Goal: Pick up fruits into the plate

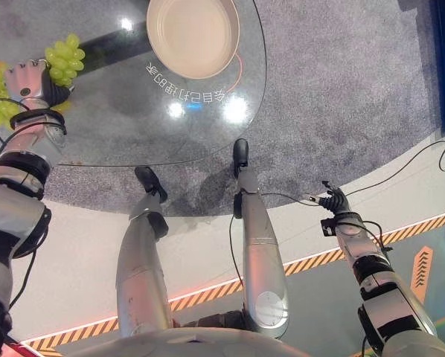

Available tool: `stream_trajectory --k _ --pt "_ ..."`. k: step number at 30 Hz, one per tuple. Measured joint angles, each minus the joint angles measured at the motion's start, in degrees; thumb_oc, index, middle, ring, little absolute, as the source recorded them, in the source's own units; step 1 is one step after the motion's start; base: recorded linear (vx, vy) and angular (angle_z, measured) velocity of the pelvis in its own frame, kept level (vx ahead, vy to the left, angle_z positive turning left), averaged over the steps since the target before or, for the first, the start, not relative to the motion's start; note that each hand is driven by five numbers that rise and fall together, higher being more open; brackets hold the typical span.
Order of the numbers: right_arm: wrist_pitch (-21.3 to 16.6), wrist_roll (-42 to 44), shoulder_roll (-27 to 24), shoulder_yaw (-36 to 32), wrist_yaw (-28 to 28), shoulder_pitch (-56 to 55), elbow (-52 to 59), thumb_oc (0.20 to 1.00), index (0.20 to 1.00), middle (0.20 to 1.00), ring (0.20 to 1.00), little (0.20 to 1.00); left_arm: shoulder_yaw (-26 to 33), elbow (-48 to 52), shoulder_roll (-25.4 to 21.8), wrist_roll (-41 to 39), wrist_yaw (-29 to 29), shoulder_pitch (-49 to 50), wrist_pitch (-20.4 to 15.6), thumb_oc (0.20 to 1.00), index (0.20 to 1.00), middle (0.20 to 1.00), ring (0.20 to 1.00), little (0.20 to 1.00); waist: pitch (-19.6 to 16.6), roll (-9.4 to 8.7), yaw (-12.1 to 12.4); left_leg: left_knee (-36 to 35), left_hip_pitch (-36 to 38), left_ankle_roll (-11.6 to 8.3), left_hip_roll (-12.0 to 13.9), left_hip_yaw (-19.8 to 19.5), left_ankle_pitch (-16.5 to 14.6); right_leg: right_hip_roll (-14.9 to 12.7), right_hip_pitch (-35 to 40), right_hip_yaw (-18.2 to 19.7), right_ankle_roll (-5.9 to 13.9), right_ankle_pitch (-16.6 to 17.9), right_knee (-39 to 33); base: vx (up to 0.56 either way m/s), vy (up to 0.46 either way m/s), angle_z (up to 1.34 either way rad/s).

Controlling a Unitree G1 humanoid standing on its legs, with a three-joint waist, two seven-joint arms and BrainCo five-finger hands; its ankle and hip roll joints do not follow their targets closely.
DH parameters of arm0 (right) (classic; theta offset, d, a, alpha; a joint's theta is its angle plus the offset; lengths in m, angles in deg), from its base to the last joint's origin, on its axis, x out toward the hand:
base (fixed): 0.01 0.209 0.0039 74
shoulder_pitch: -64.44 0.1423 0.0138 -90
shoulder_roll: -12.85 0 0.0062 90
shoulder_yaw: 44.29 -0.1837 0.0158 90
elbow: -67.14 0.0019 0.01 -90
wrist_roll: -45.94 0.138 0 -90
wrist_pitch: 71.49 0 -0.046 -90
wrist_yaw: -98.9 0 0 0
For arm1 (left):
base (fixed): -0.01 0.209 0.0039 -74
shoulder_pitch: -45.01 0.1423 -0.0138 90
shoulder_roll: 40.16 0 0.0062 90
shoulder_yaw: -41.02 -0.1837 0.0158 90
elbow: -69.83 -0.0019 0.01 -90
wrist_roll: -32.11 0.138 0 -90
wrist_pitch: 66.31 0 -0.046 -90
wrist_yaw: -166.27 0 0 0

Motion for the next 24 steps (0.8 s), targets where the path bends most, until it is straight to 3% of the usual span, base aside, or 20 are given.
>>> stream_trajectory --k 4,7,8,16,20,24 --pt "0.2 -0.1 2.1 -0.6 -0.4 -4.1 5.5 1.0 1.0 1.0 1.0 1.0 7.0 11.7 -0.1 -4.8 0.8 8.6 -4.2 0.2 0.2 0.2 0.2 0.2 0.2 -0.03 1.8 -4.3 7.2 -0.71 -0.9 0.1 1.3 -0.5 5.6 -0.5 0.1 -1.0 -0.3 0.02 -0.035 0.09" --pt "0.5 -0.4 3.1 -0.9 -0.9 -7.5 7.6 1.0 1.0 1.0 1.0 1.0 11.0 17.8 -0.1 -6.0 2.1 14.7 -5.3 0.2 0.2 0.2 0.2 0.2 0.2 0.04 3.3 -8.4 13.9 -1.01 -1.4 0.1 2.7 -0.7 11.6 -1.4 0.42 -1.6 -2.0 0.04 0.0 0.11" --pt "0.7 -0.9 3.8 -2.5 -1.1 -9.3 9.3 1.0 1.0 1.0 1.0 1.0 14.8 22.4 -0.1 -6.9 2.4 18.6 -5.5 0.2 0.2 0.2 0.2 0.2 0.2 0.07 3.8 -10.7 17.2 -1.13 -1.7 0.1 3.4 -0.8 14.6 -1.9 0.47 -1.6 -3.4 0.05 0.028 0.11" --pt "1.2 -3.8 4.3 -6.1 2.2 -15.7 15.8 1.0 1.0 1.0 1.0 1.0 23.8 31.5 -0.9 -9.7 3.5 29.0 -8.5 0.2 0.2 0.2 0.2 0.2 0.1 0.99 6.1 -19.5 32.1 -0.61 -3.3 0.5 5.6 -1.4 28.8 -3.6 0.69 -1.2 -9.6 0.09 0.016 0.08" --pt "0.8 -7.3 4.5 -8.2 4.5 -17.8 20.1 1.0 1.0 1.0 1.0 1.0 27.0 37.2 -1.0 -11.5 -0.8 32.9 -9.4 0.2 0.2 0.2 0.2 0.2 -0.6 2.21 6.3 -22.2 37.9 -0.75 -3.4 0.5 5.5 -1.1 35.6 -4.9 1.16 -1.0 -13.1 0.09 -0.028 0.06" --pt "1.1 -10.5 3.8 -8.3 9.4 -18.6 23.9 1.0 1.0 1.0 1.0 1.0 27.2 42.5 -0.8 -12.7 -7.8 35.7 -11.3 0.2 0.2 0.2 0.2 0.2 -7.0 3.96 6.7 -24.4 41.3 -0.93 -3.3 0.5 5.3 -0.6 39.4 -5.7 1.3 -0.9 -16.1 0.1 -0.019 0.04"
